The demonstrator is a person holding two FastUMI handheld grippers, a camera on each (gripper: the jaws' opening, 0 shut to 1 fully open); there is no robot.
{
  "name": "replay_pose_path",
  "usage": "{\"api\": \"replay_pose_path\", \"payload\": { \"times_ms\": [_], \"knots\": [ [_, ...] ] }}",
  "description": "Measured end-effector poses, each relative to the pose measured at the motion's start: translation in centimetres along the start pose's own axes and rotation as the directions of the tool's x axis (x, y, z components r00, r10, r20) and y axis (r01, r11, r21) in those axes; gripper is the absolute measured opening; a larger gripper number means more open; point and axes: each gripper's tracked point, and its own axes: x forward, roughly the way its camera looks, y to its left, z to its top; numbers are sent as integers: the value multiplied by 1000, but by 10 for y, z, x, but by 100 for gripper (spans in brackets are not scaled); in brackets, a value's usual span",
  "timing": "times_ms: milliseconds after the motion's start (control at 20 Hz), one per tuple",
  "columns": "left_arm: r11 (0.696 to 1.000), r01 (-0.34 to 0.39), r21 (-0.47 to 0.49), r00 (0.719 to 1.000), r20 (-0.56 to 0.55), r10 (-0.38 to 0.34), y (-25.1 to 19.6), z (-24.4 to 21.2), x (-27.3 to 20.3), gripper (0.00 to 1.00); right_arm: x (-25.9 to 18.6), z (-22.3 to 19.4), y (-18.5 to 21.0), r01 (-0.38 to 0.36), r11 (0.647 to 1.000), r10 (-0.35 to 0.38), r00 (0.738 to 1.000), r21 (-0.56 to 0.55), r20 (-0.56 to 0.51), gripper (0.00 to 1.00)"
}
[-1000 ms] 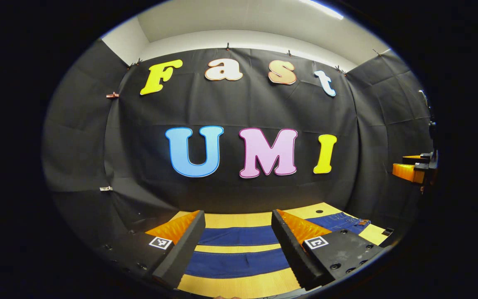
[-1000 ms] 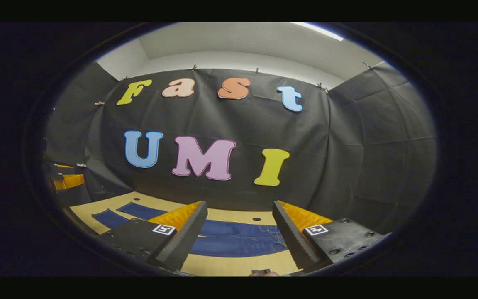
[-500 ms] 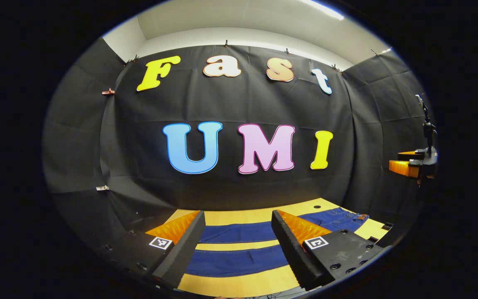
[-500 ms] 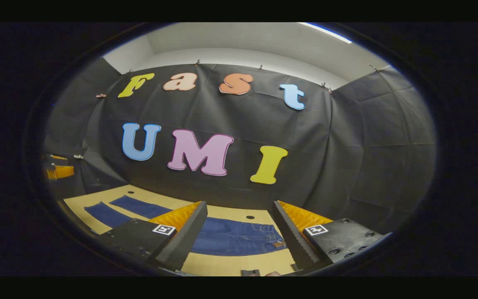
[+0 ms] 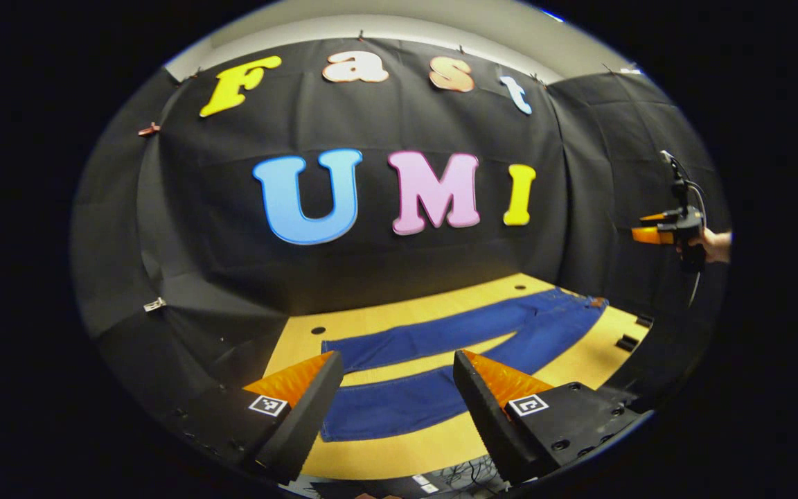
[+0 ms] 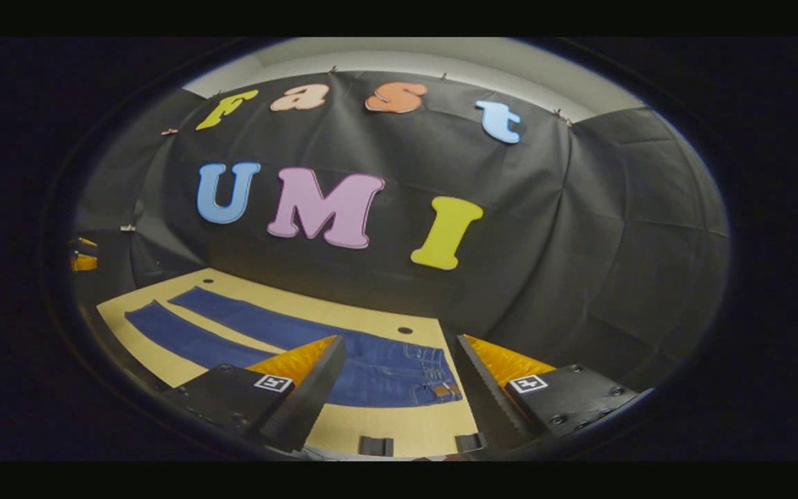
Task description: Grasp the waist and the cuffs of the jeans and fold them to make the two legs overlap; first hold the waist and fold one-third of the jeans toward the cuffs, then hold the cuffs and fold the remaining one-third in the same direction to finish folding.
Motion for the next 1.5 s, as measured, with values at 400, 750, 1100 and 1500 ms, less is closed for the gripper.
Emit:
{"api": "replay_pose_path", "payload": {
  "times_ms": [400, 750, 1100, 1500],
  "knots": [
    [955, 253, 157, 920, -343, -188, 17, -87, 73, 98, 102, -129, -1, -349, 928, 290, 898, -133, -331, 97],
    [823, 548, 151, 638, -711, -295, 16, -182, 129, 99, 155, -261, -4, -676, 723, 397, 575, -142, -715, 97],
    [704, 704, 91, 343, -912, -225, 22, -260, 121, 99, 169, -325, -3, -835, 541, 344, 331, -102, -879, 98],
    [739, 670, 77, 282, -946, -157, 35, -273, 138, 93, 179, -340, -1, -809, 587, 329, 257, -16, -908, 92]
  ]
}}
